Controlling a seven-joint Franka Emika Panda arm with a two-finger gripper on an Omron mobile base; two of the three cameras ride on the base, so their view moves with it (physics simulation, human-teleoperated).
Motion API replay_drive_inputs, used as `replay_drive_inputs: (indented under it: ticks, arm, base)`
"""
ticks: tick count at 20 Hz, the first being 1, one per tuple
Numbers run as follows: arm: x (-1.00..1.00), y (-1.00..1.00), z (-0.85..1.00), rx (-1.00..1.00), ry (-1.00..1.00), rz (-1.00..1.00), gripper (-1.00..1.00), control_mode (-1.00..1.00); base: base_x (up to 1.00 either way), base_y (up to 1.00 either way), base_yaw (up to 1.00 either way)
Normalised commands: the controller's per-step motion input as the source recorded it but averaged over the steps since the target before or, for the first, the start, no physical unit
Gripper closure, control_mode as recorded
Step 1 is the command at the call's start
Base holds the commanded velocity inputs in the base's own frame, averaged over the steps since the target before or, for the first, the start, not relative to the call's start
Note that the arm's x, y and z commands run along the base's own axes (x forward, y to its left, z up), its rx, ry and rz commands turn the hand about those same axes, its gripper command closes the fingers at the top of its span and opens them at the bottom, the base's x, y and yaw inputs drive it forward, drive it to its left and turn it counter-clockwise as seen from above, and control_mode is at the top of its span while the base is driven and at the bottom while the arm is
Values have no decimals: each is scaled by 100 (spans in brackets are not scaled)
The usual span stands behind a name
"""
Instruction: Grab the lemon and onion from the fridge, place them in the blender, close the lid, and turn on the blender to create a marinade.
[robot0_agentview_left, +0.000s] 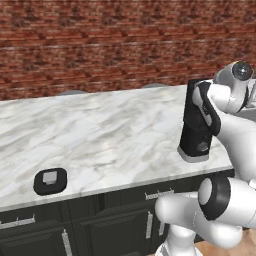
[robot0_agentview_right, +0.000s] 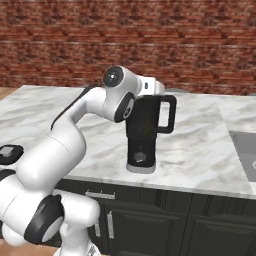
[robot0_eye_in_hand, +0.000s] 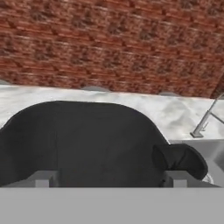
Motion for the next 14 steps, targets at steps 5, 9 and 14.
replay_drive_inputs:
  ticks: [5,9,14]
  arm:
    - [-2,0,8,3,43,14,-100,-100]
    - [-50,18,-2,0,9,10,-100,-100]
    - [-100,31,25,0,-1,1,-100,-100]
  base:
    - [0,0,0]
    - [0,0,0]
    - [0,0,0]
